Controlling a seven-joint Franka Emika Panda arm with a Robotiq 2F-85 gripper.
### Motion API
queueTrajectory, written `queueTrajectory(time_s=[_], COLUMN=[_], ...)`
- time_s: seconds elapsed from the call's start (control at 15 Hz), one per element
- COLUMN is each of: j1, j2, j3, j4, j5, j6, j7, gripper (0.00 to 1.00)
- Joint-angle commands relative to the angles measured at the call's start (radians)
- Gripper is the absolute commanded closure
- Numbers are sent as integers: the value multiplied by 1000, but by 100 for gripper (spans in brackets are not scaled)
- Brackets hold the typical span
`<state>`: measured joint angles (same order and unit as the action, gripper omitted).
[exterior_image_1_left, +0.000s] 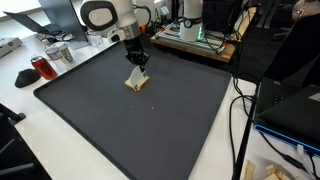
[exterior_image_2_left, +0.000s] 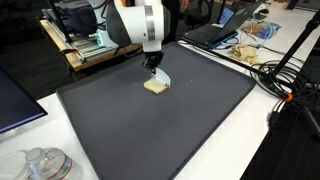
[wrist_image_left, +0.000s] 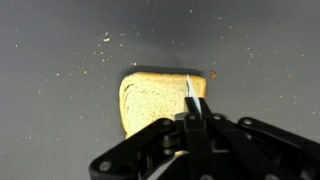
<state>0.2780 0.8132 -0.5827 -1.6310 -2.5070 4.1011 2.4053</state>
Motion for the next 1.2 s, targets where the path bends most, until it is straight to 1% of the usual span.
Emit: queueTrajectory(time_s=[0.0,0.2,0.27,0.33,0.6,0.67,0.87,1.13], j1=[-90,-149,-117,-131,-127,-127,-163,-213], j2=[54,67,-3,-5,-7,-7,33,37], j3=[78,119,95,107,106,106,135,161], j4=[45,52,13,14,14,14,26,-4], j5=[5,10,-8,-12,-10,-10,7,22], j6=[-7,0,-3,-3,-3,-3,-15,-59], j7=[-3,-8,6,8,7,7,-19,-71], gripper=[99,99,99,96,96,99,99,99])
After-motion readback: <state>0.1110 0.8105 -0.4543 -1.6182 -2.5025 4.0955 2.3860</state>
